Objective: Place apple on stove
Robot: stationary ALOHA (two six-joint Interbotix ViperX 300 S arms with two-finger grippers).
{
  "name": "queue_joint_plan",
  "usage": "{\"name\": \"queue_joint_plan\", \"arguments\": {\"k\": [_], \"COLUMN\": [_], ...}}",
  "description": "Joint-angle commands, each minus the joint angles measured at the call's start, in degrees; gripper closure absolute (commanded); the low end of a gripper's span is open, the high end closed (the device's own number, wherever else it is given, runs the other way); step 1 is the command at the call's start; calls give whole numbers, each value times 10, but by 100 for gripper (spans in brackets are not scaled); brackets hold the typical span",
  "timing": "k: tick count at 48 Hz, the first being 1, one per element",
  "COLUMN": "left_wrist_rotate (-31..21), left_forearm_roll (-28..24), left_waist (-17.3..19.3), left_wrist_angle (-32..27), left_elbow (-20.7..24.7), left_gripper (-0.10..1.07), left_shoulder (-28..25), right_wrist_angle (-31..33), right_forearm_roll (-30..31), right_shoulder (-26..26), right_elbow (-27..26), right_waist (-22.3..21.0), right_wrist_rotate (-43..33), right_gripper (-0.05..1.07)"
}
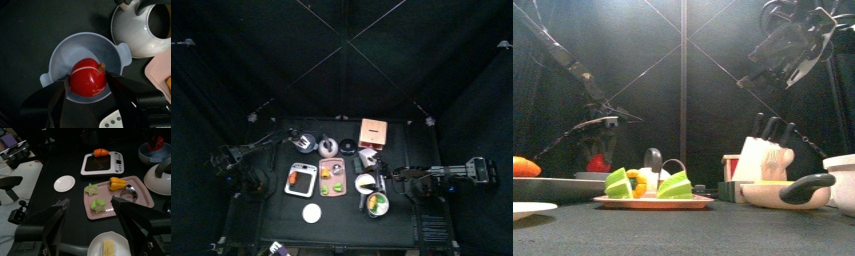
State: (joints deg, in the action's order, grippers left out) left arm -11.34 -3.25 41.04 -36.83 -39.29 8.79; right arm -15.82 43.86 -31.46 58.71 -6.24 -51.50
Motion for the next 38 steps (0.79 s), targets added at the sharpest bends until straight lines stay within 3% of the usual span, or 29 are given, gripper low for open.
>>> {"name": "queue_joint_plan", "arguments": {"k": [1, 11, 20, 29, 38], "left_wrist_rotate": [0, 1, 0, -5, -4], "left_forearm_roll": [0, 0, 4, 29, 55], "left_waist": [-6, -40, -114, -218, -294], "left_wrist_angle": [1, -20, -48, -50, -20], "left_elbow": [13, 20, 11, -38, -112], "left_gripper": [21, 21, 21, 21, 21], "left_shoulder": [11, 43, 99, 192, 254], "right_wrist_angle": [-2, -2, -2, -2, -2], "right_forearm_roll": [-1, -2, -2, -2, -2], "right_shoulder": [-4, -4, -4, -4, -3], "right_elbow": [-4, -4, -4, -4, -5], "right_waist": [-1, -2, -1, -2, -2], "right_wrist_rotate": [-1, -1, -1, -1, -1], "right_gripper": [4, 4, 4, 4, 4]}}
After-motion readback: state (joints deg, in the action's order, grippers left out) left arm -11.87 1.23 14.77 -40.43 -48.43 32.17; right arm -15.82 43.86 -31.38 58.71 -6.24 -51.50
